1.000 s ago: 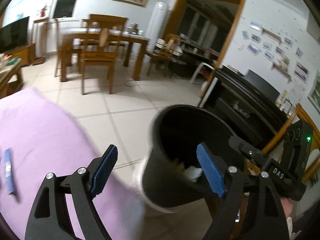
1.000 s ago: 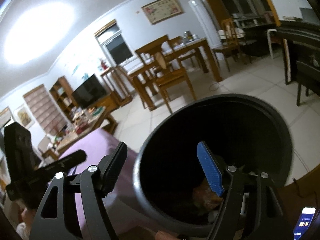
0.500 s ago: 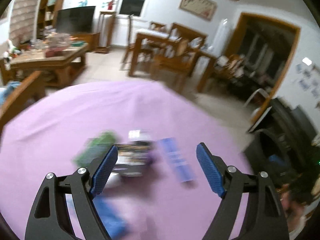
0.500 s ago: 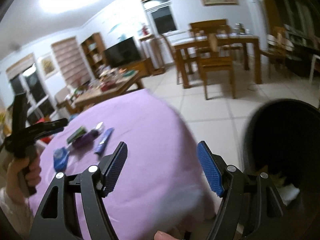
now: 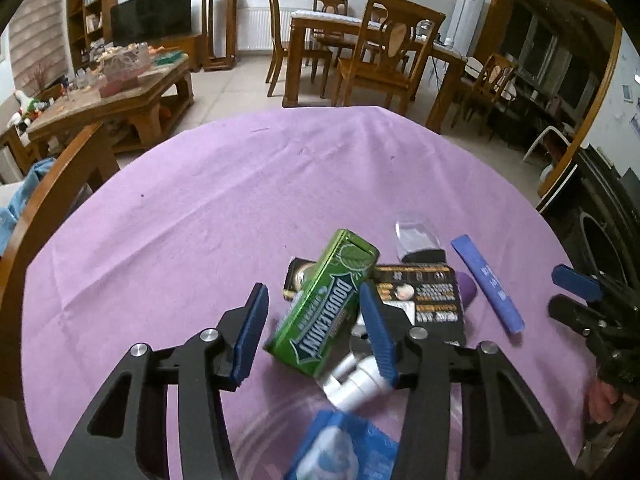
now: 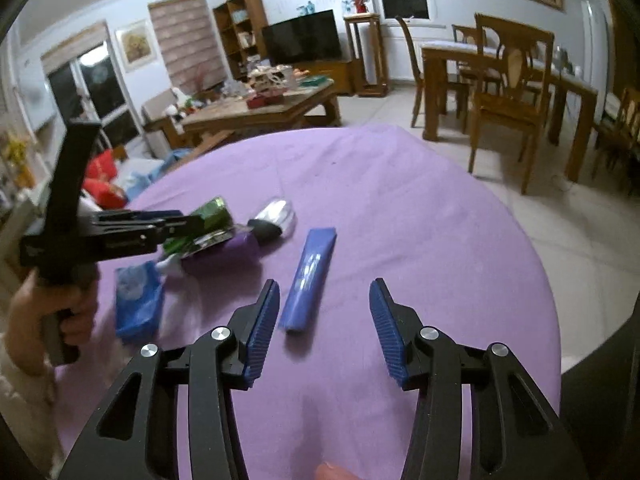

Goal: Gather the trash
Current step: 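Grasp the green Doublemint bottle with the left tool while the right tool grasps the blue tube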

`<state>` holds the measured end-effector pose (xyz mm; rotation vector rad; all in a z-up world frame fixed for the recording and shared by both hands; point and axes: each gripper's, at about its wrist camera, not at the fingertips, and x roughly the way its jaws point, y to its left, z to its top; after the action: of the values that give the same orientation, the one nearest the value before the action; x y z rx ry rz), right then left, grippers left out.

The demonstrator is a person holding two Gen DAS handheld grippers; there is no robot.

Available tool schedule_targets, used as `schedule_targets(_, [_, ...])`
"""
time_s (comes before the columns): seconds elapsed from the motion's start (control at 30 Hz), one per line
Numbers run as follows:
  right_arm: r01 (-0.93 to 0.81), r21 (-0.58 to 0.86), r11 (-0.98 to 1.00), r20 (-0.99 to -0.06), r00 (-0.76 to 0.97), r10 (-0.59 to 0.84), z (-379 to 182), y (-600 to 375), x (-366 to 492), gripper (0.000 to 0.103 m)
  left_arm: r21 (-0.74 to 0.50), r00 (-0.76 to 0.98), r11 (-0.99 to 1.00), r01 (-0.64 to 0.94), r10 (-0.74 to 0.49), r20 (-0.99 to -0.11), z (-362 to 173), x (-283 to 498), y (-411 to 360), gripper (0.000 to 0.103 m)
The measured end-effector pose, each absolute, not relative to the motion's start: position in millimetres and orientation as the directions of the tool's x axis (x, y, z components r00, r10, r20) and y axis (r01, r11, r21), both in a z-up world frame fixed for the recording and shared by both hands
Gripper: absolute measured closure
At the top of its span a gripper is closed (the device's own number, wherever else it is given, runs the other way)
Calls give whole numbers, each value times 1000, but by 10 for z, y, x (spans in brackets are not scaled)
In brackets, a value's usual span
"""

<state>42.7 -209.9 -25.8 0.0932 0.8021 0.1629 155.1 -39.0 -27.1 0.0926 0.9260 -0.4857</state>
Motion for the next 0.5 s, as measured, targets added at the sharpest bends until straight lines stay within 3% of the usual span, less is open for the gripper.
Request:
schedule_targets(0.33, [-141,34,989,-820,563,109,-540,-1737,973,56,-65,530,896,439,-317,-787,-368,1597,-417,57])
schedule_targets(0.4, [-138,1,990,-819,568,80,-562,-1701,1011,66,-52,546,903,428,-304,-781,-369,1587,-371,68])
schedule_targets(0.5, [-137,9,991,-821,565,85,-574,-1729,1029,83,-83,546,910,407,-316,-776,-362,1577,-290,73])
